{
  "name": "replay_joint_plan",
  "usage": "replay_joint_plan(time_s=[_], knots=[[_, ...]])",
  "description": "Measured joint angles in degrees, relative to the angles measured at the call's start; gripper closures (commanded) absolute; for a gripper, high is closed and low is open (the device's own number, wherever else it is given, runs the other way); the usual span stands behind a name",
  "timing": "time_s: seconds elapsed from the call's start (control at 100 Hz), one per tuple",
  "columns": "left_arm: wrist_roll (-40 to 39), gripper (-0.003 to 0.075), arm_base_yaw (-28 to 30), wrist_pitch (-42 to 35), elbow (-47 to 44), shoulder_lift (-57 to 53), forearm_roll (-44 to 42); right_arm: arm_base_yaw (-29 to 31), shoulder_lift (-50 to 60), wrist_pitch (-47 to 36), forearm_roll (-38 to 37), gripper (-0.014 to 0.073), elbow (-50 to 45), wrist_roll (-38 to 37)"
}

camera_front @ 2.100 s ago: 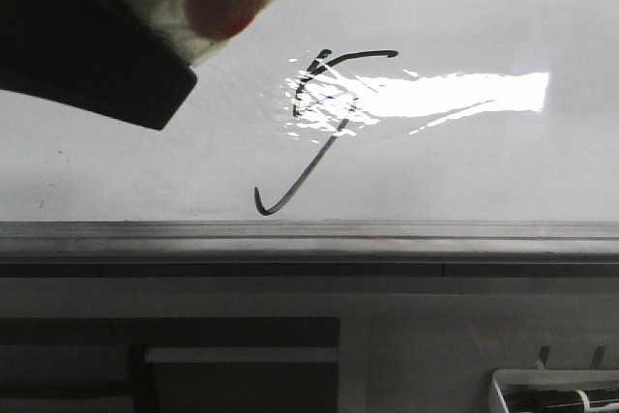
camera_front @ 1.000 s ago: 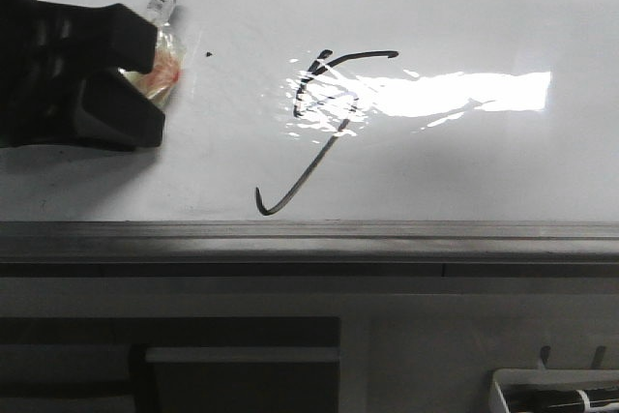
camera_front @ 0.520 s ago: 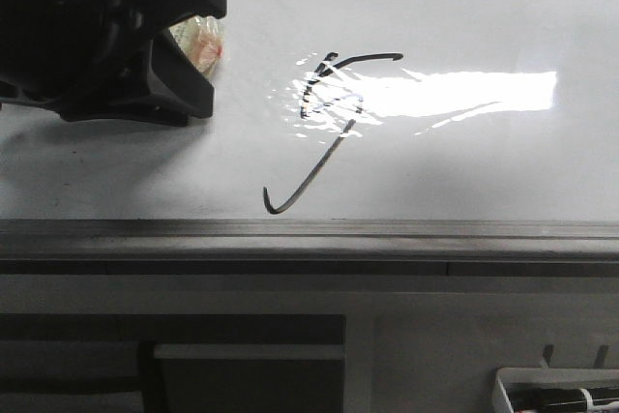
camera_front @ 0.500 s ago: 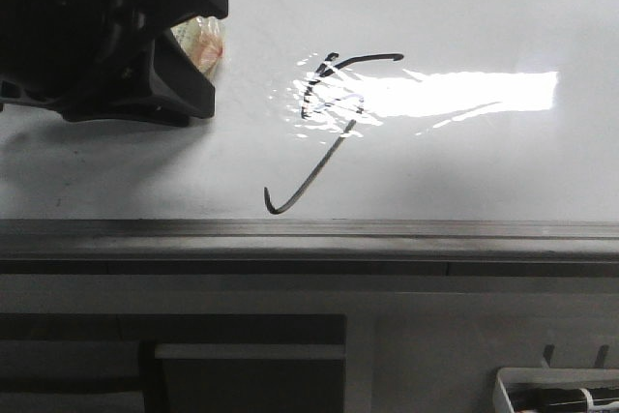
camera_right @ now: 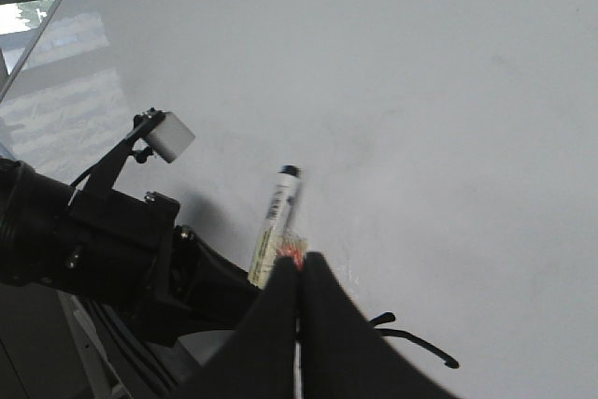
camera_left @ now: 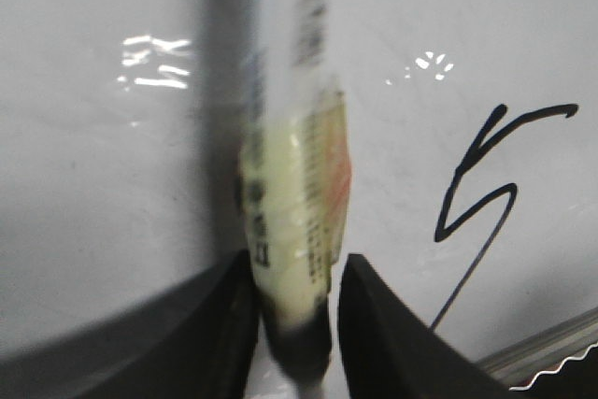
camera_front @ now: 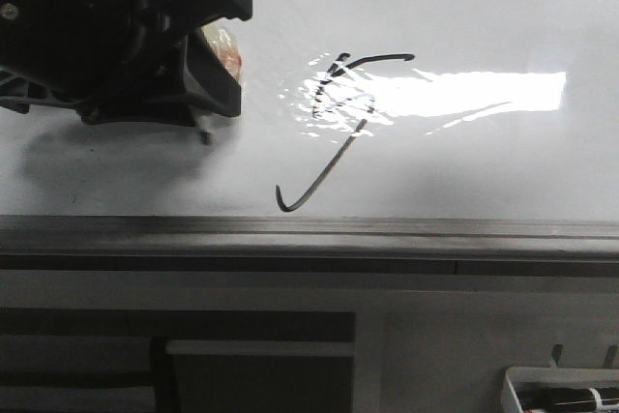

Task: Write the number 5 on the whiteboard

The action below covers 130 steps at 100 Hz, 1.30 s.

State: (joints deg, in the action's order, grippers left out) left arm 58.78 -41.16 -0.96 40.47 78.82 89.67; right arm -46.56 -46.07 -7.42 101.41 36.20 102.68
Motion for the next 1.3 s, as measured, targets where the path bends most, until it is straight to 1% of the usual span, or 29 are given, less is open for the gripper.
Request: replay_joint_plan(time_s=[0.2,0.25,0.3,0.42,0.47,0.5,0.57,0.65,0.83,0.88,0.93,0.98,1.0,1.05,1.07,1.12,1.14,1.16,1.3], knots=[[0.0,0.0403,-0.23,0.32,0.22,0.0,0.13,0.0,0.0,-0.13,0.0,0.0657,0.0,0.0],[0.0,0.0391,-0.23,0.32,0.22,0.0,0.13,0.0,0.0,-0.13,0.0,0.0657,0.0,0.0],[0.0,0.0347,-0.23,0.32,0.22,0.0,0.13,0.0,0.0,-0.13,0.04,0.0657,0.0,0.0],[0.0,0.0171,-0.35,1.27,0.34,0.0,0.45,0.0,0.0,-0.13,0.04,0.0657,0.0,0.0],[0.0,0.012,-0.46,1.83,0.34,-0.27,0.69,0.0,0.0,-0.13,0.04,0.0657,0.0,0.16],[0.0,0.0103,-0.46,2.14,0.34,-0.67,0.83,0.0,0.0,-0.13,0.04,0.0657,0.0,0.16],[0.0,0.01,-0.46,2.4,0.34,-1.74,1.1,0.0,0.0,-0.17,0.04,0.0657,0.0,0.16],[0.0,0.01,-0.46,0.96,-0.19,-3.72,1.35,0.0,0.11,-0.26,0.04,0.0657,0.0,0.16],[1.34,0.0106,0.61,-7.24,-1.76,-11.13,1.49,0.0,3.17,-0.88,0.13,0.0657,0.0,0.16],[2.36,0.0145,0.86,-8.6,-2.53,-14.13,1.48,0.0,4.86,-1.58,0.13,0.0657,-0.13,0.16],[3.67,0.0223,0.94,-9.14,-3.49,-17.64,1.48,0.0,6.92,-2.54,0.13,0.0657,-0.58,0.01],[5.24,0.0346,0.94,-9.27,-4.72,-21.46,1.48,0.0,9.33,-3.79,0.13,0.0658,-1.58,0.26],[5.98,0.0379,0.94,-9.27,-5.36,-23.16,1.48,0.0,10.42,-4.39,0.23,0.0658,-2.24,0.41],[7.61,0.0509,0.94,-9.38,-7.12,-27.08,1.48,0.0,13.33,-5.86,0.26,0.0658,-4.2,0.65],[8.19,0.0541,0.94,-9.38,-7.98,-28.8,1.48,0.0,14.63,-6.52,0.26,0.0659,-5.19,0.65],[9.54,0.0666,0.94,-9.38,-10.06,-32.82,1.48,0.0,17.69,-7.62,0.36,0.0662,-7.4,0.65],[10.04,0.0695,0.94,-9.38,-10.97,-34.54,1.48,0.0,19.0,-8.0,0.38,0.0662,-9.05,0.65],[10.53,0.0743,0.94,-9.38,-11.87,-36.21,1.48,0.0,20.32,-8.2,0.51,0.0662,-10.31,0.69],[12.13,0.0741,0.94,-9.38,-17.51,-46.19,1.08,0.0,28.74,-8.87,2.18,0.0662,-17.86,0.78]])
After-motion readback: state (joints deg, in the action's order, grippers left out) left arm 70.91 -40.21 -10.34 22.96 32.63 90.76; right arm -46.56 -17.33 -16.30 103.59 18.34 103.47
